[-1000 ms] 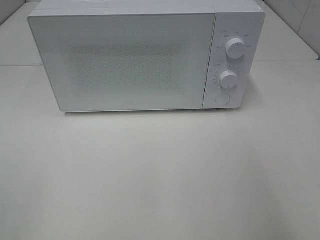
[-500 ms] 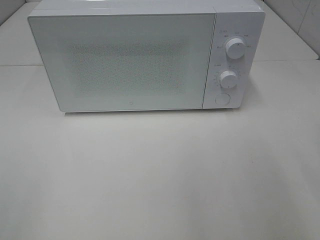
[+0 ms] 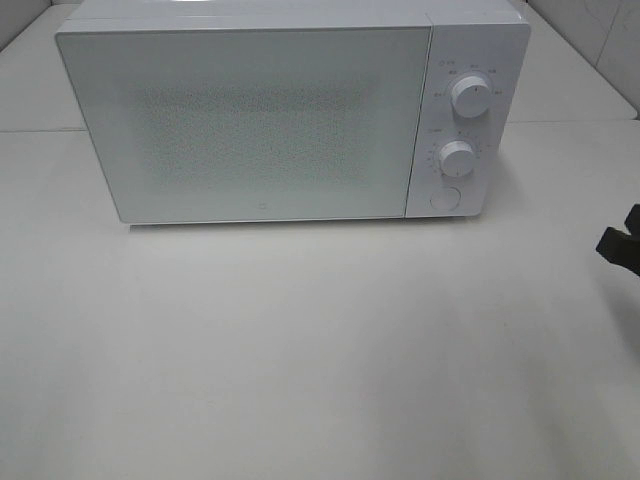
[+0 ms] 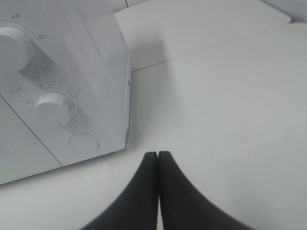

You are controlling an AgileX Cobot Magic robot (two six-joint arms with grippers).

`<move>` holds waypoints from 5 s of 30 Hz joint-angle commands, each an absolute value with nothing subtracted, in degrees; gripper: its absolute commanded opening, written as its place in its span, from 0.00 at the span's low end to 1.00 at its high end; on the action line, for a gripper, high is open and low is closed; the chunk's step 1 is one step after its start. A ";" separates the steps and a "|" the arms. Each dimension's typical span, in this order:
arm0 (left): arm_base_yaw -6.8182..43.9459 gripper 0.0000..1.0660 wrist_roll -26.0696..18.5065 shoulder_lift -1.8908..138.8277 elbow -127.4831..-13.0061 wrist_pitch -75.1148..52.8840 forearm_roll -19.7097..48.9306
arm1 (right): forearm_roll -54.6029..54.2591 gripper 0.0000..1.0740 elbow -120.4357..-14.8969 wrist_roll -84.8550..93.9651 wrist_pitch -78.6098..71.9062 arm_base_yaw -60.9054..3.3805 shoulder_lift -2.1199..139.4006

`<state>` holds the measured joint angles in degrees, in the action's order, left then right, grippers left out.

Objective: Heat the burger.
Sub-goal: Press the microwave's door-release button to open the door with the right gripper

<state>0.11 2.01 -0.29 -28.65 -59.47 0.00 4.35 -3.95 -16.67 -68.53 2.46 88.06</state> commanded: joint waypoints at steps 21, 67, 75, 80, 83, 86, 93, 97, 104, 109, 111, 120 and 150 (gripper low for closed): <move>0.00 0.95 2.18 -1.15 -28.53 -59.30 -0.34 | -19.60 0.00 -13.12 -54.60 -71.73 -26.47 97.86; 0.00 0.95 2.18 -1.15 -28.53 -59.30 -0.34 | -10.43 0.00 -39.25 -85.71 -58.56 -20.45 120.66; 0.00 0.95 2.18 -1.15 -28.53 -59.30 -0.34 | -11.40 0.00 -40.68 -84.05 -58.50 -20.45 121.41; 0.00 0.95 2.18 -1.15 -28.53 -59.30 -0.34 | -12.78 0.00 -40.97 -83.25 -58.50 -20.45 121.52; 0.00 0.95 2.18 -1.15 -28.53 -59.30 -0.34 | -13.41 0.00 -41.08 -81.59 -58.50 -20.45 121.52; 0.00 0.95 2.18 -1.15 -28.53 -59.30 -0.34 | -13.92 0.00 -41.60 -80.90 -58.50 -20.45 121.52; 0.00 0.95 2.18 -1.15 -28.53 -59.30 -0.34 | -14.61 0.00 -42.00 -80.79 -58.79 -20.45 121.52; 0.00 0.95 2.18 -1.15 -28.53 -59.30 -0.34 | -14.50 0.00 -43.60 -80.56 -58.79 -20.45 121.64; 0.00 0.95 2.18 -1.15 -28.53 -59.30 -0.34 | -15.93 0.00 -44.35 -79.30 -58.79 -20.45 121.64; 0.00 0.95 2.18 -1.15 -28.53 -59.30 -0.34 | -16.90 0.00 -45.49 -79.24 -59.19 -20.45 121.64; 0.00 0.95 2.18 -1.15 -28.53 -59.30 -0.34 | -17.02 0.00 -45.78 -79.24 -59.19 -20.45 121.64; 0.00 0.95 2.12 -1.15 -28.53 -59.30 -0.34 | -18.51 0.00 -48.01 -77.29 -58.84 -20.45 121.64; 0.00 0.95 2.12 -1.15 -28.53 -59.30 -0.34 | -19.37 0.00 -46.47 -82.28 -56.55 -22.12 121.52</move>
